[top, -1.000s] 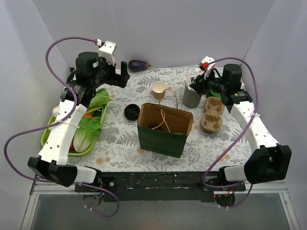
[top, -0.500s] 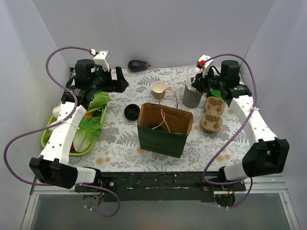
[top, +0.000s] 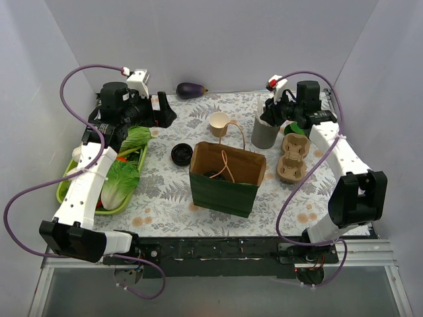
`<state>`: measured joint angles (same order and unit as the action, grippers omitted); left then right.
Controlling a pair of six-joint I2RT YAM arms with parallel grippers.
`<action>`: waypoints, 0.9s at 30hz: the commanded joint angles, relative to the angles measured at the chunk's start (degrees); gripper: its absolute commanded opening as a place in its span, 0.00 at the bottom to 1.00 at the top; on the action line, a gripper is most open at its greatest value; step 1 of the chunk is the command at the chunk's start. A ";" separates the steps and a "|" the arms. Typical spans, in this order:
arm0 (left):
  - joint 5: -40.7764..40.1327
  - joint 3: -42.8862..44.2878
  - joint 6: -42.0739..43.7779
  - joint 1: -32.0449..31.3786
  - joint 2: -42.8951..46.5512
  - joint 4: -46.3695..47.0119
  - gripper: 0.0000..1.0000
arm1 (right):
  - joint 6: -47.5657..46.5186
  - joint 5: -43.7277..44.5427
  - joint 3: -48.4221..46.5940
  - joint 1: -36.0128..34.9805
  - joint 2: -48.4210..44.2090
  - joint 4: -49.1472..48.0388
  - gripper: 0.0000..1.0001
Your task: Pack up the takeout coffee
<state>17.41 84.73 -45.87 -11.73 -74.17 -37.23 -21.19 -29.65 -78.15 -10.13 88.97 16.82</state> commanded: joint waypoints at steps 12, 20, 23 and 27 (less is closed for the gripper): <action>1.75 -0.18 -0.01 1.44 1.49 1.11 0.98 | 2.38 2.75 -4.82 0.29 -1.33 -1.09 0.01; 2.19 0.70 0.60 1.53 0.17 1.46 0.98 | 3.69 5.48 -10.79 0.55 -13.45 4.61 0.01; 2.80 1.67 0.69 1.53 -0.53 1.81 0.98 | 4.93 4.34 -12.55 0.46 -17.49 6.99 0.01; 2.80 3.07 0.78 1.62 -2.29 2.08 0.98 | 8.87 -0.75 -13.61 0.55 -23.04 8.14 0.01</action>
<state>19.14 85.12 -45.67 -10.59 -75.50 -36.73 -16.60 -25.76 -89.45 -9.74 70.28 22.61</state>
